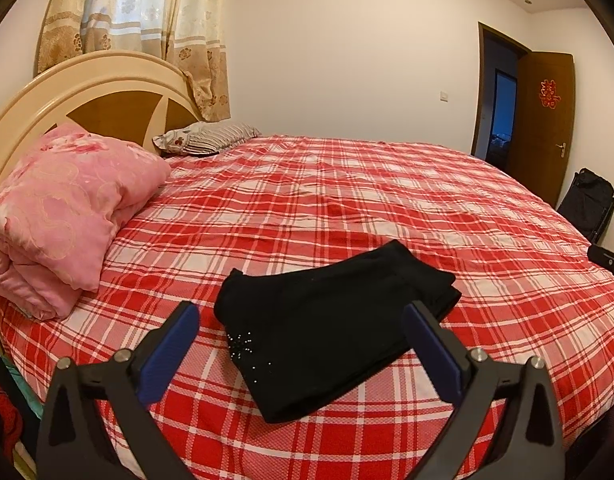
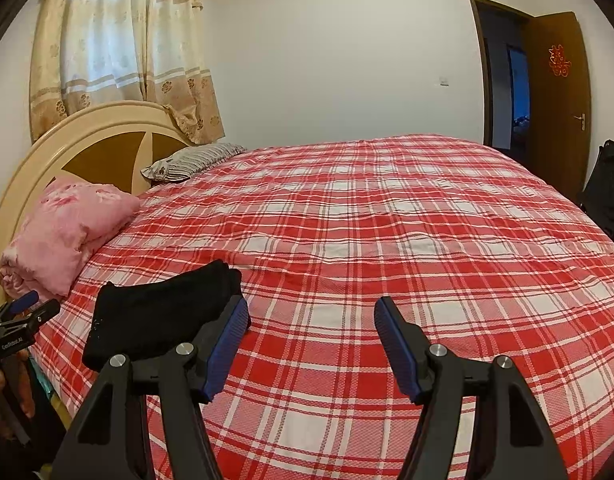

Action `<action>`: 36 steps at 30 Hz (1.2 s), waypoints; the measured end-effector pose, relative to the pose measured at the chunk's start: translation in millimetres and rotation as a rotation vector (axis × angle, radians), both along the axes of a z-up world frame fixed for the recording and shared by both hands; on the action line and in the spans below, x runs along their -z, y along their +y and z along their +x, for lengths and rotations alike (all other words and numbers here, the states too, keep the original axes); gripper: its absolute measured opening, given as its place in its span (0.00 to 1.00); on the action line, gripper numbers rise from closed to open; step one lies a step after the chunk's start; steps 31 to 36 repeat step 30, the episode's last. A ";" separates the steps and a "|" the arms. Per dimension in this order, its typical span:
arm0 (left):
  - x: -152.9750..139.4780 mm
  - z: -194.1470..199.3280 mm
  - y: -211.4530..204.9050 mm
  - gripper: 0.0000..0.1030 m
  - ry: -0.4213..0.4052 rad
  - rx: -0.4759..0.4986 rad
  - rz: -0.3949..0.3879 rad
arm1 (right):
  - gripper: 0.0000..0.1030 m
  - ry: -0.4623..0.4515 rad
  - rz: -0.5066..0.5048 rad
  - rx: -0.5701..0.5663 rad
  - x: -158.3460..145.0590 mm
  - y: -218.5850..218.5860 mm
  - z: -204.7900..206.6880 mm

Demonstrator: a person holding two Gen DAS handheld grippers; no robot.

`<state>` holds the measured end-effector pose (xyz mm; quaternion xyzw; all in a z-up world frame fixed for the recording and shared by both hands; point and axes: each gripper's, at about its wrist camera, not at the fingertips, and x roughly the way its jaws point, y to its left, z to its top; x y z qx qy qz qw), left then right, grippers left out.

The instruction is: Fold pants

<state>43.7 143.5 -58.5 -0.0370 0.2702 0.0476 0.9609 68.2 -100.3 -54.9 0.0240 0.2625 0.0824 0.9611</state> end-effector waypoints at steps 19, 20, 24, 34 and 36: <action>-1.7 0.6 0.4 1.00 0.008 -0.026 0.008 | 0.65 0.015 -0.031 -0.039 7.3 11.1 1.4; -1.4 1.0 1.0 1.00 0.010 -0.028 0.007 | 0.65 0.015 -0.032 -0.039 7.6 11.6 1.3; 2.3 1.6 2.1 1.00 0.022 -0.025 0.005 | 0.65 0.020 -0.040 -0.043 9.4 13.4 1.9; 8.2 4.4 -0.3 1.00 0.033 -0.005 0.031 | 0.65 0.026 -0.051 -0.042 11.9 15.4 2.5; 8.2 4.4 -0.3 1.00 0.033 -0.005 0.031 | 0.65 0.026 -0.051 -0.042 11.9 15.4 2.5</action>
